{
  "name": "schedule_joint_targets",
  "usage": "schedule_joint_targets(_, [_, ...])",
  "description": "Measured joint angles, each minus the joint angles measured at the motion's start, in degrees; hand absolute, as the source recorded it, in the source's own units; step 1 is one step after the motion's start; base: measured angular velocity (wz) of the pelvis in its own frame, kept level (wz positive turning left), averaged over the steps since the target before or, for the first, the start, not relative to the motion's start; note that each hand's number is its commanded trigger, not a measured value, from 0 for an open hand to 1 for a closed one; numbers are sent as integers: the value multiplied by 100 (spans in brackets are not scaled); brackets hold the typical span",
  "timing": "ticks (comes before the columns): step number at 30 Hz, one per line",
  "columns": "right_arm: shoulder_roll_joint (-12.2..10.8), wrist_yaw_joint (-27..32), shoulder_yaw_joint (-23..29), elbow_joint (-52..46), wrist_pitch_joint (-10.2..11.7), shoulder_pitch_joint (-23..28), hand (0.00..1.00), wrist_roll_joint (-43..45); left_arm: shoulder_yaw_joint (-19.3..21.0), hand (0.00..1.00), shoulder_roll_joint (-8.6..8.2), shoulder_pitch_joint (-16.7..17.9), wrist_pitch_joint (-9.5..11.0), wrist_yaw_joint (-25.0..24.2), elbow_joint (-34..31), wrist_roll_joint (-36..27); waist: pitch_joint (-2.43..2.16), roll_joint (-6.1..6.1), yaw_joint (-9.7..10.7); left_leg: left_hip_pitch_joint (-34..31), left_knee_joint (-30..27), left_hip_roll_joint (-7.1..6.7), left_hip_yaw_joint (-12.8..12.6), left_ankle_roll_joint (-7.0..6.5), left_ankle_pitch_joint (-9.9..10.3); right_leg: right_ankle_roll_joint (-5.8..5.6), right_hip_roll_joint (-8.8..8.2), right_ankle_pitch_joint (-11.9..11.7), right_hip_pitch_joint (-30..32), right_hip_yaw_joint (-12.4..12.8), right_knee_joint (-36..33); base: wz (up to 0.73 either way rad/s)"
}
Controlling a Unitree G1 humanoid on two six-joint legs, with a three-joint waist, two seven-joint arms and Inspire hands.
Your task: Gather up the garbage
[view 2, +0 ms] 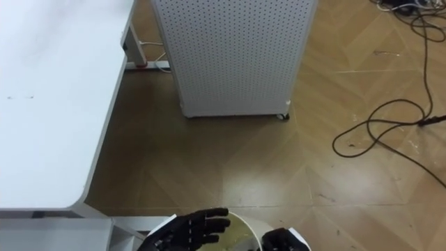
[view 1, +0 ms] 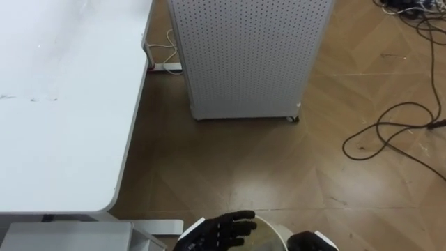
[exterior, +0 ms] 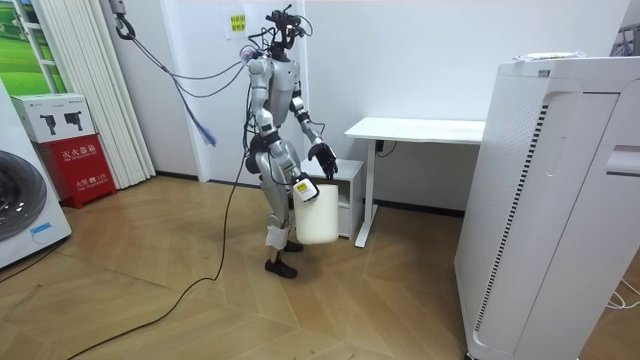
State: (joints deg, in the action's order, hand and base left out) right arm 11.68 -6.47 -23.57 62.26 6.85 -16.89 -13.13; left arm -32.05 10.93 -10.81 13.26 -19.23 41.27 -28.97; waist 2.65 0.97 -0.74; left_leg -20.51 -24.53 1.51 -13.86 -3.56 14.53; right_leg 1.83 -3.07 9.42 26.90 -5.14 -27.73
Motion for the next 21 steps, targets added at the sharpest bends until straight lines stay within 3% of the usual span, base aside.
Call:
schedule_joint_targets(12, [268,-212,14,-213,25,46,100,-21,58,0,34,144,-1,-149,-448,98,-20,-7,52,477,90,5,15,6,0,-7,51,5,-481,29,230,-2])
schedule_joint_targets(15, [280,-225,20,-251,112,223,100,-38,233,0,83,348,-1,-150,-815,131,-54,-62,34,712,114,30,73,50,28,-9,117,2,-707,79,387,-14])
schedule_joint_targets(17, [279,-273,19,-266,112,370,100,-43,414,0,132,614,-1,-141,-1152,224,-96,-114,-29,962,184,10,246,104,75,-8,193,0,-859,243,414,-42])
schedule_joint_targets(21, [367,-264,23,-904,104,682,100,-41,513,0,282,902,-15,-110,-1971,286,-109,-124,-41,1159,221,-20,467,135,126,3,275,-19,-1000,406,413,-35])
